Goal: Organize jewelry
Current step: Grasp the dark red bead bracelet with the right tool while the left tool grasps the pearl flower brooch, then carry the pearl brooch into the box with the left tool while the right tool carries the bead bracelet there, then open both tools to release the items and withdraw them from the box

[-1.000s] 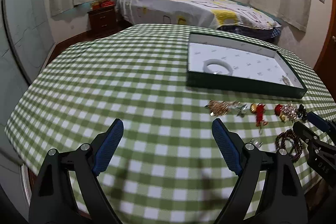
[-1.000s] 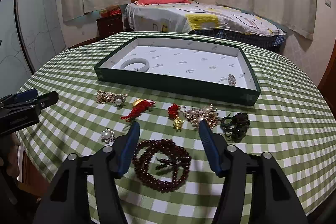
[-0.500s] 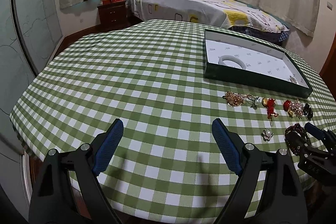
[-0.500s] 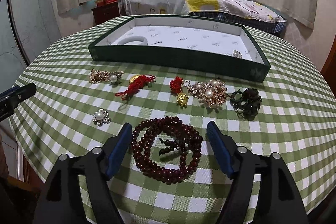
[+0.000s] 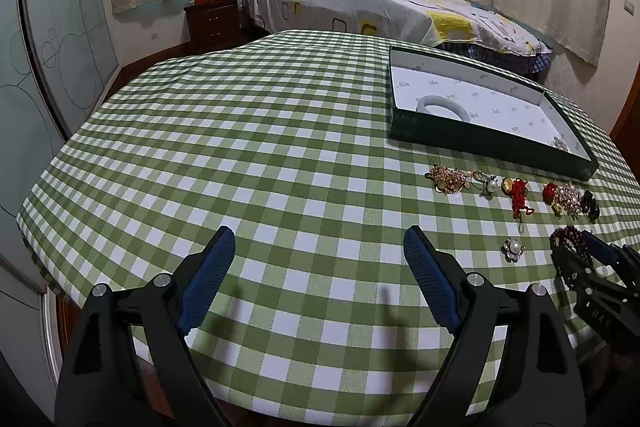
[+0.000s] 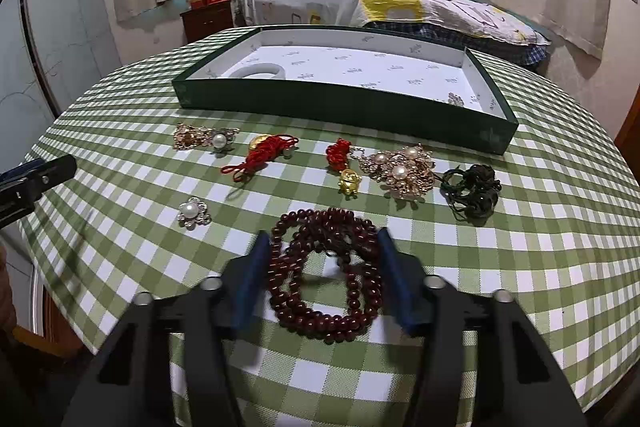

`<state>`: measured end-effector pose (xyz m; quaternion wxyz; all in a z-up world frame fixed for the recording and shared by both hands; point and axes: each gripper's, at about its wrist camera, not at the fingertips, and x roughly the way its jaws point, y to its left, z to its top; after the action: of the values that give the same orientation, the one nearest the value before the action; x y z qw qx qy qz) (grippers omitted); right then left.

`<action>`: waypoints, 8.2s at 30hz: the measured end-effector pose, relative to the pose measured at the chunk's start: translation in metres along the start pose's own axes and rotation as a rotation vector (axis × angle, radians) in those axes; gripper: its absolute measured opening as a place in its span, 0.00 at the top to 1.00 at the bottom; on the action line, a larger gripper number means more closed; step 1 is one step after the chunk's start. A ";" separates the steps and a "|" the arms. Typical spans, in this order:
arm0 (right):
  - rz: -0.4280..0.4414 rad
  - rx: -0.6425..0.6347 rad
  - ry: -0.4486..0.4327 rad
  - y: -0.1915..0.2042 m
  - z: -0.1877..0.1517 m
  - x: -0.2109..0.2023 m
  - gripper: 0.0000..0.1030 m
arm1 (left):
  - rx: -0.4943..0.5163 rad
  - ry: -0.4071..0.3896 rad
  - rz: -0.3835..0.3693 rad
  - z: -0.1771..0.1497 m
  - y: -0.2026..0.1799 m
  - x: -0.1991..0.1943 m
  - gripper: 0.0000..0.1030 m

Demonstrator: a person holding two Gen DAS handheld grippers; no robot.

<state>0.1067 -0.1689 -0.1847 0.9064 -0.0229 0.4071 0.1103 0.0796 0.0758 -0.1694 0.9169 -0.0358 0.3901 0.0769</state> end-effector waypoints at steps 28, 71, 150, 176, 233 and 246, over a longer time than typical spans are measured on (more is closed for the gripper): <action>-0.029 0.114 -0.035 -0.071 -0.005 -0.028 0.83 | 0.164 0.030 -0.053 -0.006 -0.080 0.003 0.18; -0.054 0.199 -0.022 -0.106 -0.014 -0.021 0.83 | 0.284 0.093 -0.238 -0.013 -0.140 0.031 0.79; -0.004 0.134 0.035 -0.090 0.122 0.098 0.58 | 0.256 0.108 -0.303 0.112 -0.191 0.150 0.60; 0.000 0.136 -0.053 -0.072 0.104 0.032 0.58 | 0.218 -0.007 -0.289 0.095 -0.156 0.078 0.37; 0.044 -0.002 0.083 -0.018 0.055 0.042 0.76 | 0.084 0.109 -0.080 0.033 -0.035 0.064 0.37; 0.055 -0.009 0.091 -0.014 0.055 0.040 0.76 | 0.078 0.111 -0.088 0.034 -0.037 0.062 0.37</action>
<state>0.1758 -0.1676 -0.1784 0.8835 -0.0208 0.4477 0.1361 0.1526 0.0506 -0.1899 0.8969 -0.0213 0.4413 0.0190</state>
